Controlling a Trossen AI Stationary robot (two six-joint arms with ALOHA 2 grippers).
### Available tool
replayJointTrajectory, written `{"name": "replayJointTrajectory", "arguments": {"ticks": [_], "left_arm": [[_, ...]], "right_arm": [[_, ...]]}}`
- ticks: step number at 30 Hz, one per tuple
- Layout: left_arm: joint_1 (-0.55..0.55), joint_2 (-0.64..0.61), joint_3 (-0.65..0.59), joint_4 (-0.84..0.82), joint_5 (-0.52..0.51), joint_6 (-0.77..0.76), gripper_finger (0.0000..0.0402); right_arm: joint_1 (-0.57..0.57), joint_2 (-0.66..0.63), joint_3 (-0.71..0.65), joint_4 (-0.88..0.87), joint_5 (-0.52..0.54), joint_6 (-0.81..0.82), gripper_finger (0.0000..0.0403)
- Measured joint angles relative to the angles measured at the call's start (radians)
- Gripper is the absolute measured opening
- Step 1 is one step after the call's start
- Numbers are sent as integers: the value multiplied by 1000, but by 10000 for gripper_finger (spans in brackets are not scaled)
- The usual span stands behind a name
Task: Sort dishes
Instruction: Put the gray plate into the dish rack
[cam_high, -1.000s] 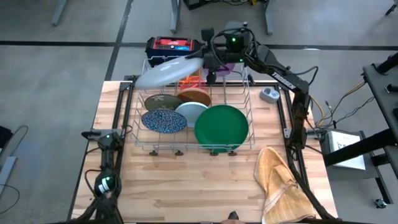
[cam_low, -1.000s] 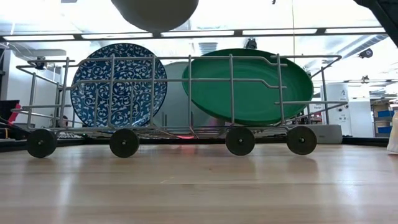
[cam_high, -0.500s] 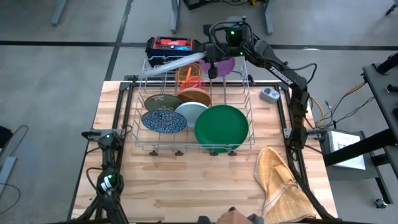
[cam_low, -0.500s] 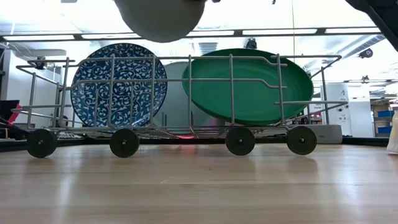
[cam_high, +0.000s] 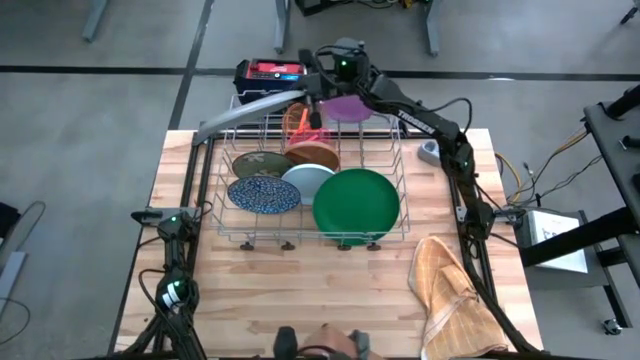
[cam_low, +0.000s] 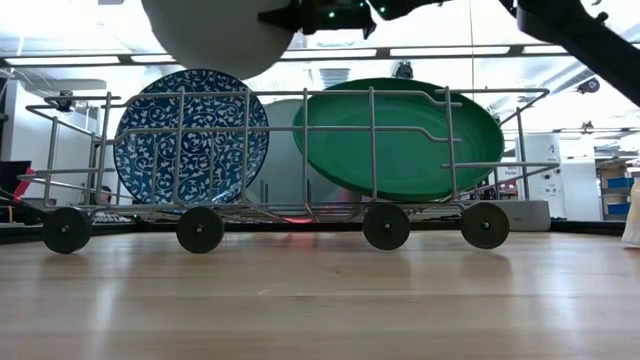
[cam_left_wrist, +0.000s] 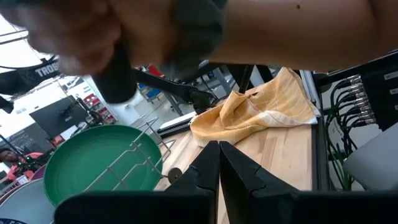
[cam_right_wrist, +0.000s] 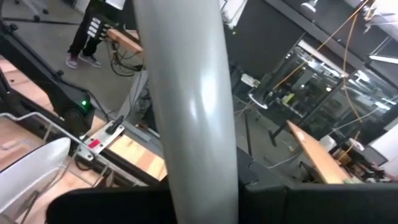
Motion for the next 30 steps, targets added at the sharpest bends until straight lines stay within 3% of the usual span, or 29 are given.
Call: {"name": "replayJointTrajectory", "arguments": {"ticks": [7, 17, 30], "left_arm": [[0, 0, 0, 0, 0, 0, 0], [0, 0, 0, 0, 0, 0, 0], [0, 0, 0, 0, 0, 0, 0]], "right_arm": [[6, 34, 0, -35, -1, -103, 0], [19, 36, 0, -168, -3, -401, 0], [67, 36, 0, -252, -4, -531, 0]]}}
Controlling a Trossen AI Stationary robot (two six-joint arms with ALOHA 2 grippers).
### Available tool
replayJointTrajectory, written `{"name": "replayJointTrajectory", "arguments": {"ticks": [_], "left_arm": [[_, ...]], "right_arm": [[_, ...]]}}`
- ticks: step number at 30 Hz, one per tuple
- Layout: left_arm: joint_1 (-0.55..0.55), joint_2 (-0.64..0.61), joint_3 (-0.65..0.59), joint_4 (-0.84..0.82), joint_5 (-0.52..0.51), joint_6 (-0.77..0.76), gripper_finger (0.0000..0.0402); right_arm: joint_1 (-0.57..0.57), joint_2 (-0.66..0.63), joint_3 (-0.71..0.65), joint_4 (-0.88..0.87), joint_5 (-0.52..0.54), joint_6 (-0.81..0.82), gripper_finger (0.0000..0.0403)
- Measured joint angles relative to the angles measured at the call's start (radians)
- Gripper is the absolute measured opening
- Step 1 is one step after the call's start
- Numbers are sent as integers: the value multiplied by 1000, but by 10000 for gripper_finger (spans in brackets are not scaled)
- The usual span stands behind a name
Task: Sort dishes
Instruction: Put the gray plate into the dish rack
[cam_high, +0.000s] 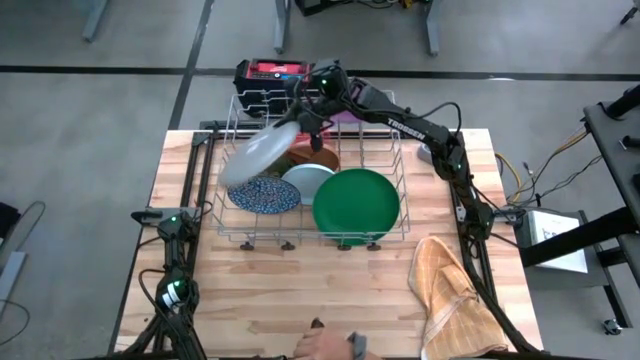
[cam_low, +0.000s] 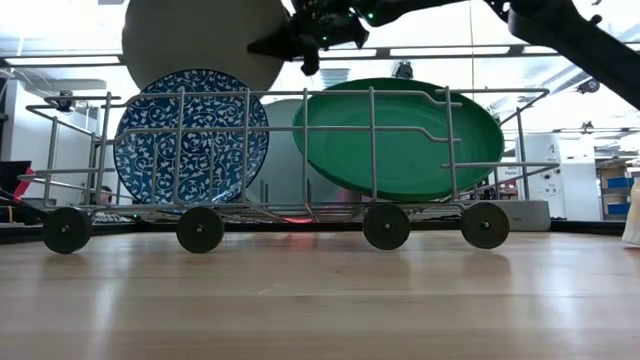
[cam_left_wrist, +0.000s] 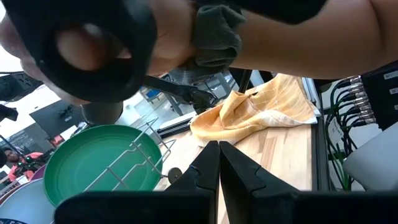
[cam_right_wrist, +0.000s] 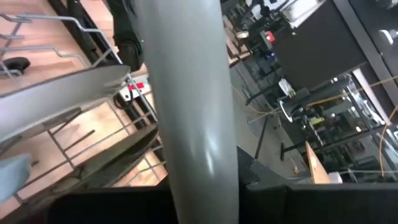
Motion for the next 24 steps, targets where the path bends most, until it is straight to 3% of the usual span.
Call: {"name": "replayJointTrajectory", "arguments": {"ticks": [17, 24], "left_arm": [[1, 0, 0, 0, 0, 0, 0], [1, 0, 0, 0, 0, 0, 0]], "right_arm": [[31, 2, -1, -33, 20, -138, 0], [44, 3, -1, 44, 61, -119, 0]]}}
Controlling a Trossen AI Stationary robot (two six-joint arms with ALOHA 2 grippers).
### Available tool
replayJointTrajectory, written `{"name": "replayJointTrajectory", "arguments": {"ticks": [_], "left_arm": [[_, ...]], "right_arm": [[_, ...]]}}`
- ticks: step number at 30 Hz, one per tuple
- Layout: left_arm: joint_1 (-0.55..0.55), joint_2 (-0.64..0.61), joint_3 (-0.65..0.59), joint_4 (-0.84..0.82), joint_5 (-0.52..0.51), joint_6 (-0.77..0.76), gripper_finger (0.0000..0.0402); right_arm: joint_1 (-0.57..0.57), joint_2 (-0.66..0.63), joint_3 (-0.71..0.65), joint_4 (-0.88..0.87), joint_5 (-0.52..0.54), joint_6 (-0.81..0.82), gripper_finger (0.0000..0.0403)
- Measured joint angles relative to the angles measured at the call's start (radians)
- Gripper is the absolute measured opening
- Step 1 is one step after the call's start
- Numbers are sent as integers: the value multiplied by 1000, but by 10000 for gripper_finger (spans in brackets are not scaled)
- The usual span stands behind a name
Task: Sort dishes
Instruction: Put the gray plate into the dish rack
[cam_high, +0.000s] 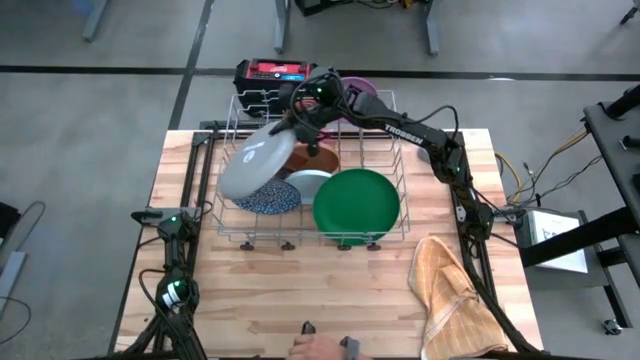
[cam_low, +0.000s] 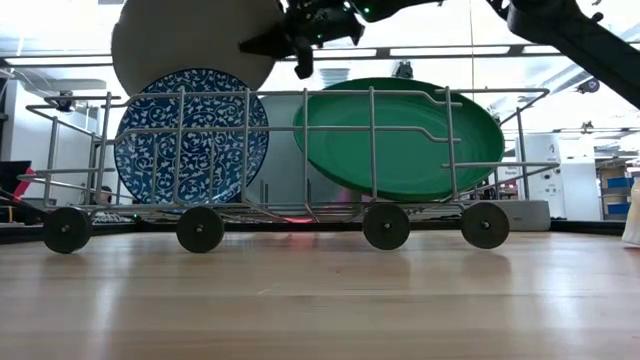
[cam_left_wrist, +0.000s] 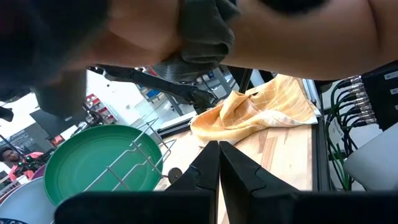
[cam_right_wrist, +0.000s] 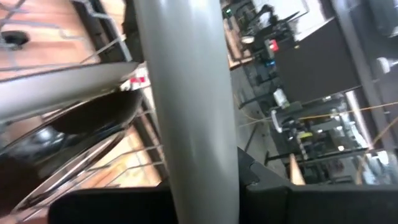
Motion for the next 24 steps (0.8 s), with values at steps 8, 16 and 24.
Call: {"name": "replayJointTrajectory", "arguments": {"ticks": [8, 16, 24], "left_arm": [[0, 0, 0, 0, 0, 0, 0], [0, 0, 0, 0, 0, 0, 0], [0, 0, 0, 0, 0, 0, 0]], "right_arm": [[7, -3, 0, 230, 46, 298, 0], [-37, -10, 2, 340, 132, 869, 0], [-99, -2, 2, 287, 121, 1017, 0]]}}
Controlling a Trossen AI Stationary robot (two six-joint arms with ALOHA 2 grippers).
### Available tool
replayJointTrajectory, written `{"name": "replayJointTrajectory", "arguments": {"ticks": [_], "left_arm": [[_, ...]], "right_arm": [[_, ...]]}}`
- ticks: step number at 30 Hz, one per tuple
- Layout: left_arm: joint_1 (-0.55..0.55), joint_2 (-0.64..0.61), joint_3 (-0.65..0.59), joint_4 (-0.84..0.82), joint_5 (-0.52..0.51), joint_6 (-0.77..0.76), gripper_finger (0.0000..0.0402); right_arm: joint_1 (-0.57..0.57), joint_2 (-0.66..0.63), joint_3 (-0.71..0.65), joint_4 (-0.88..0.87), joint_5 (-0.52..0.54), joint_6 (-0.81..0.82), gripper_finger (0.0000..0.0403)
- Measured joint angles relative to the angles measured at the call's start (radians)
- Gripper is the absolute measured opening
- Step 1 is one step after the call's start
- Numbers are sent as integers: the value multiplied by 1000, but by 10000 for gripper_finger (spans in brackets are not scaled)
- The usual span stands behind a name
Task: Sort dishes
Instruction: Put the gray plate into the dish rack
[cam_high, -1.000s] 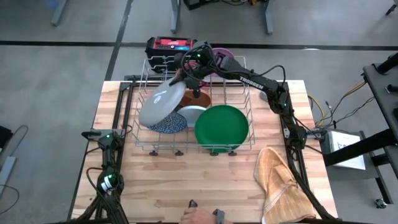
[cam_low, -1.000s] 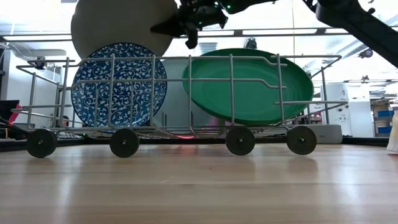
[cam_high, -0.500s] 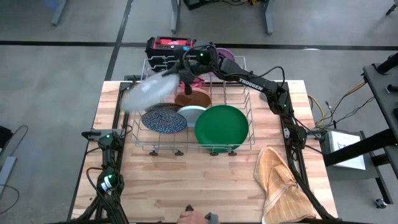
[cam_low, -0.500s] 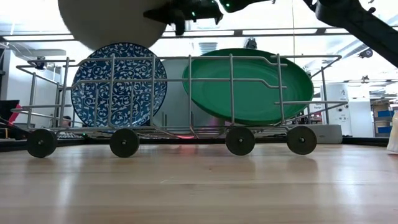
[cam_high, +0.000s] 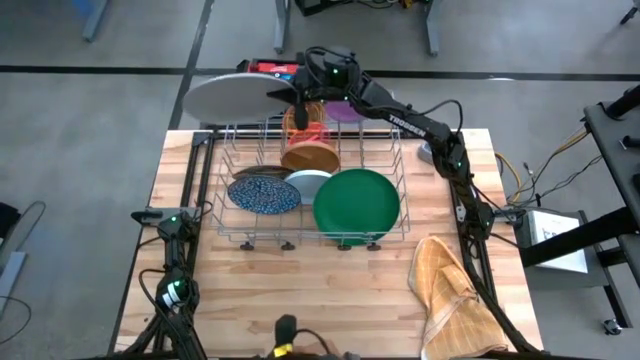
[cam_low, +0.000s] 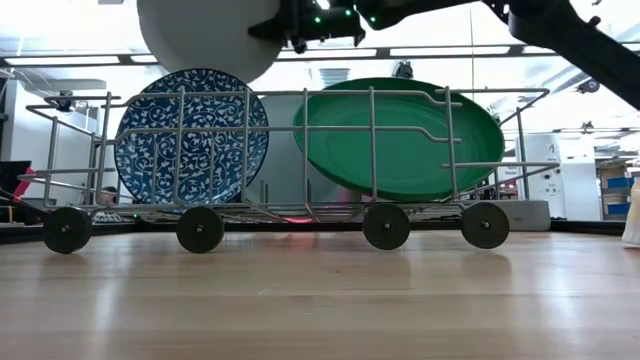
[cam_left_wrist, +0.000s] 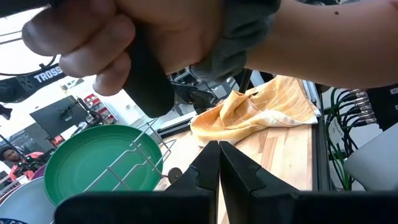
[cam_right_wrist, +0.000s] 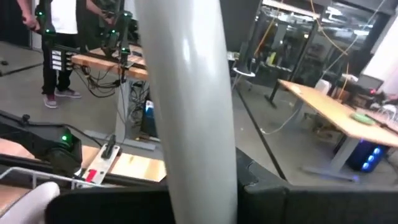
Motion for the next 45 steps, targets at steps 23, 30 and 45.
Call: {"name": "replayJointTrajectory", "arguments": {"ticks": [23, 30, 45], "left_arm": [[3, 0, 0, -3, 0, 6, 0], [3, 0, 0, -3, 0, 7, 0], [3, 0, 0, -3, 0, 7, 0]], "right_arm": [[-18, 2, -83, -2, 63, 47, 0], [-18, 2, -83, 2, 63, 41, 0], [-18, 2, -83, 1, 62, 41, 0]]}}
